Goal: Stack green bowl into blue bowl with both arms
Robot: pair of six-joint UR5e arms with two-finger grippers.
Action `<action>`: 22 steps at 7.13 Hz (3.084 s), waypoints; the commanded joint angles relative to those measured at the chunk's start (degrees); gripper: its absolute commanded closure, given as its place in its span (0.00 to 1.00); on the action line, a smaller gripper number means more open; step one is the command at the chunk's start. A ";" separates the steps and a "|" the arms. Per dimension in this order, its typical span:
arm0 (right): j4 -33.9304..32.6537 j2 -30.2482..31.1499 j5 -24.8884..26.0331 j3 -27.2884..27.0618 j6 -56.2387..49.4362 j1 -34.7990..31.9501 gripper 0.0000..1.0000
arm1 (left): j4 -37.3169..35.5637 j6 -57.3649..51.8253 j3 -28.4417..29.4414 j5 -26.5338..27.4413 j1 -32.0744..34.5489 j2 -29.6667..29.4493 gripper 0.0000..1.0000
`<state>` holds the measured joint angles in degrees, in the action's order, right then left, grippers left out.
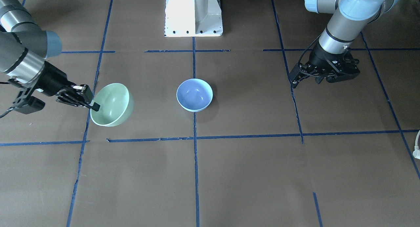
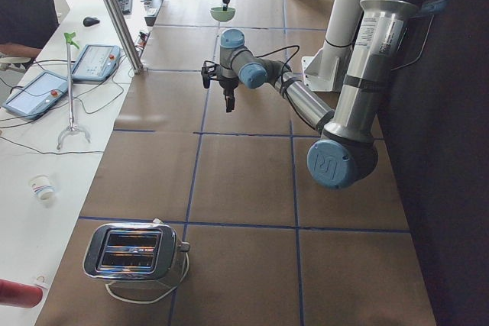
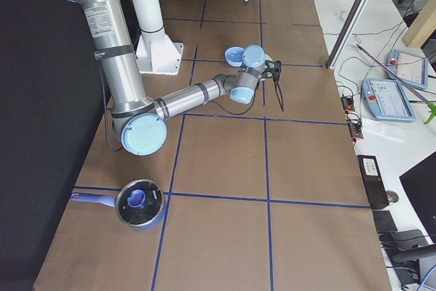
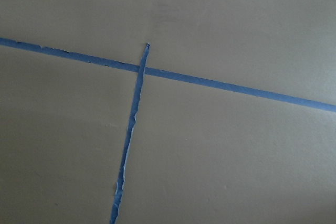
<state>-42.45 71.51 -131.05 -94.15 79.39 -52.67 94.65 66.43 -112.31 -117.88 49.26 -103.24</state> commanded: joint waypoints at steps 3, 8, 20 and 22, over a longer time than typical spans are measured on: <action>-10.89 -10.60 17.47 -1.21 3.75 17.13 1.00 | -1.21 -19.08 1.48 -1.57 8.10 4.70 0.00; -17.37 -11.13 22.51 -4.17 3.57 22.78 0.92 | -1.83 -32.59 6.32 -6.05 15.78 6.30 0.00; -55.46 1.92 0.85 -12.90 -57.08 -16.09 0.00 | -12.64 -69.01 18.25 -13.26 37.81 7.44 0.00; -55.54 10.71 -6.48 -10.71 -76.74 -28.31 0.00 | -12.64 -71.44 20.90 -15.78 38.63 8.49 0.00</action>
<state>-97.76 76.87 -133.64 -106.01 14.72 -73.50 82.15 -3.47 -92.91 -131.89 87.23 -95.45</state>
